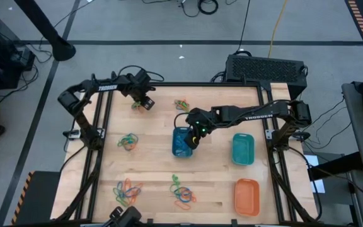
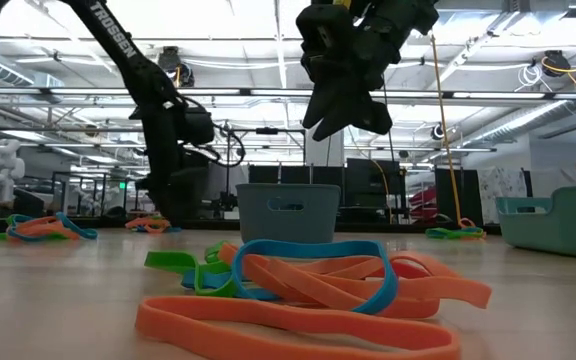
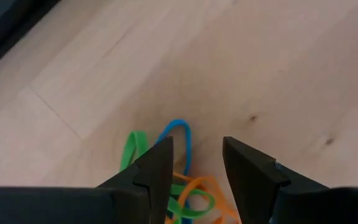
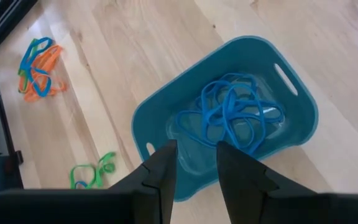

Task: Sort rubber bands into baskets
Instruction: Put the blue rubberband into the blue bin

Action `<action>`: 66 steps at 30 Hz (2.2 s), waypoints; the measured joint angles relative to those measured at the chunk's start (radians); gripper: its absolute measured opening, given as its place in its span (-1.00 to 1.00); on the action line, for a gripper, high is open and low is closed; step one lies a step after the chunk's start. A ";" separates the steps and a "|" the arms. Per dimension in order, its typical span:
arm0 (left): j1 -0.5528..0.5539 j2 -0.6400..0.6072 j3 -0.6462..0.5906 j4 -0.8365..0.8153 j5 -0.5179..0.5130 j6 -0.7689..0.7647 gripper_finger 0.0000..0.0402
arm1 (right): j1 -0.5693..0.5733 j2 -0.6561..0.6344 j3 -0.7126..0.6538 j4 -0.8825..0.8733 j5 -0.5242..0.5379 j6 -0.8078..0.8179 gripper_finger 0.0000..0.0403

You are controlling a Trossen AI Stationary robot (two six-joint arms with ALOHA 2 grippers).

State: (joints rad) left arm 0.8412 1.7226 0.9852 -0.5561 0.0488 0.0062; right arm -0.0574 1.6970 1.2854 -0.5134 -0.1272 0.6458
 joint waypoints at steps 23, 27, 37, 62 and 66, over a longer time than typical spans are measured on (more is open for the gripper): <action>0.037 0.067 0.002 0.007 0.044 0.012 -0.61 | 0.018 0.001 0.000 0.009 0.001 0.024 -0.48; 0.036 0.068 0.002 0.005 0.071 0.027 -0.95 | 0.033 0.001 0.000 0.009 0.025 0.027 -0.48; 0.036 -0.072 -0.002 0.024 0.146 0.026 -0.99 | 0.073 0.001 0.000 0.008 0.031 0.035 -0.48; 0.033 -0.335 -0.045 -0.183 0.131 0.026 -1.00 | 0.083 0.002 0.000 0.109 0.056 -0.003 -0.48; 0.030 -0.335 -0.071 -0.188 0.226 0.025 -1.00 | 0.083 0.002 0.000 0.125 0.056 -0.003 -0.48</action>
State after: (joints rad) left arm 0.8714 1.3880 0.9144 -0.7442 0.2750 0.0315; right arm 0.0254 1.6985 1.2854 -0.3887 -0.0713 0.6430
